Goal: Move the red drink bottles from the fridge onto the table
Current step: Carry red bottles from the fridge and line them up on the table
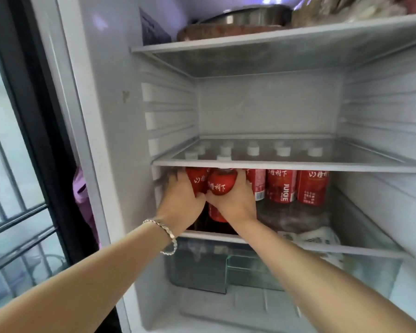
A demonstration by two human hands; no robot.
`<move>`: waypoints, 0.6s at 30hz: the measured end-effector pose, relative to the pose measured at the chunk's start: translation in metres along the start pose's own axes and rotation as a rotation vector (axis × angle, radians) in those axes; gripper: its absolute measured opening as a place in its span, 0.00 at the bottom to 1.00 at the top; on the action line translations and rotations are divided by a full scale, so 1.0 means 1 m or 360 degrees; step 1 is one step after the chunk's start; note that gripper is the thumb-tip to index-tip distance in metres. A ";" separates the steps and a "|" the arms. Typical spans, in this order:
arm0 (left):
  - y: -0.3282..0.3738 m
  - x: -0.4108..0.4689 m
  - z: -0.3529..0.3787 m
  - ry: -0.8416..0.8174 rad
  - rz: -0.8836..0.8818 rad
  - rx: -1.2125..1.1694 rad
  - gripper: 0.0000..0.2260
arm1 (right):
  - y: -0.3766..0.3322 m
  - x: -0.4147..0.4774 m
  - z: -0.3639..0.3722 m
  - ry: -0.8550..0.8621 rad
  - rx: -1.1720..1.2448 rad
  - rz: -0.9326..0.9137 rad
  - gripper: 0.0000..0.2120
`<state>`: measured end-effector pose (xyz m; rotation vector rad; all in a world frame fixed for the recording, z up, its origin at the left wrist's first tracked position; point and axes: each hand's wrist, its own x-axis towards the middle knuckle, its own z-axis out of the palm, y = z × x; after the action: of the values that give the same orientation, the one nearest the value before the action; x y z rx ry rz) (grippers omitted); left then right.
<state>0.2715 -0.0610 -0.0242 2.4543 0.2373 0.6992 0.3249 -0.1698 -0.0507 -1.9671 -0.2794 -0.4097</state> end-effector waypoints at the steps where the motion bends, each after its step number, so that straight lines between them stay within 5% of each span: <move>1: 0.000 0.005 0.005 0.0021 -0.0020 0.0016 0.26 | 0.002 -0.008 -0.004 0.0012 -0.0002 -0.0040 0.39; 10: 0.002 0.037 0.041 0.0200 0.0061 0.0385 0.37 | 0.007 -0.035 -0.033 0.0161 -0.0028 0.0032 0.36; 18: 0.003 0.029 0.038 0.0299 0.0118 0.0347 0.29 | 0.010 -0.034 -0.033 0.0120 0.0003 -0.0010 0.37</move>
<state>0.3166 -0.0721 -0.0365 2.6147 0.3106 0.9845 0.2925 -0.2047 -0.0598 -1.9444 -0.2379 -0.4867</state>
